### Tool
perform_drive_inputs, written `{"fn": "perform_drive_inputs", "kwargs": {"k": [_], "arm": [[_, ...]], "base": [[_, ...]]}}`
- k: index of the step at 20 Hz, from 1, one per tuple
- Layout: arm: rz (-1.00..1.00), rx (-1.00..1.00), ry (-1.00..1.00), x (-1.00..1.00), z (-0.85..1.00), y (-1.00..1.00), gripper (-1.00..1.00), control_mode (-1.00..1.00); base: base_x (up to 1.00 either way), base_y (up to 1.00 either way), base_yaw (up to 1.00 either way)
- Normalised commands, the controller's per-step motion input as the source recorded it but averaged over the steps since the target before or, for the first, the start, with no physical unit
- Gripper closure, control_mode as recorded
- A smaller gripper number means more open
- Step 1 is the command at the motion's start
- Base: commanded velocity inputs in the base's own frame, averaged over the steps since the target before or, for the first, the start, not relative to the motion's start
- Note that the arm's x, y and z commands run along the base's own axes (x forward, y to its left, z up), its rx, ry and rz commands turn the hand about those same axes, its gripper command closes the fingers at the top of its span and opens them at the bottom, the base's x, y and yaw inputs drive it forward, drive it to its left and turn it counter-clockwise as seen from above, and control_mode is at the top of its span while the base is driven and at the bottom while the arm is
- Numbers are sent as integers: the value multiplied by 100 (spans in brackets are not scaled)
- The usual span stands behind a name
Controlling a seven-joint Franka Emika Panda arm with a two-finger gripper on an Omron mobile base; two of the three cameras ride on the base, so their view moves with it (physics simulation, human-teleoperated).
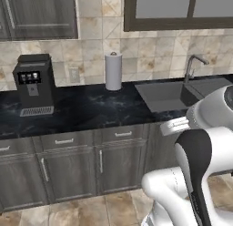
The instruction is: Navigate to the toaster.
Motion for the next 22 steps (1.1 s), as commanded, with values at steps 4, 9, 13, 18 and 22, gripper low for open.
{"fn": "perform_drive_inputs", "kwargs": {"k": [4, 9, 13, 18, 22], "arm": [[0, 0, 0, 0, 0, 0, -100, 100], [0, 0, 0, 0, 0, 0, -100, 100], [0, 0, 0, 0, 0, 0, -100, 100], [0, 0, 0, 0, 0, 0, -100, 100], [0, 0, 0, 0, 0, 0, -100, 100]], "base": [[0, 100, 0], [3, 100, 0], [0, 100, 0], [10, 100, 0], [26, 100, 0]]}}
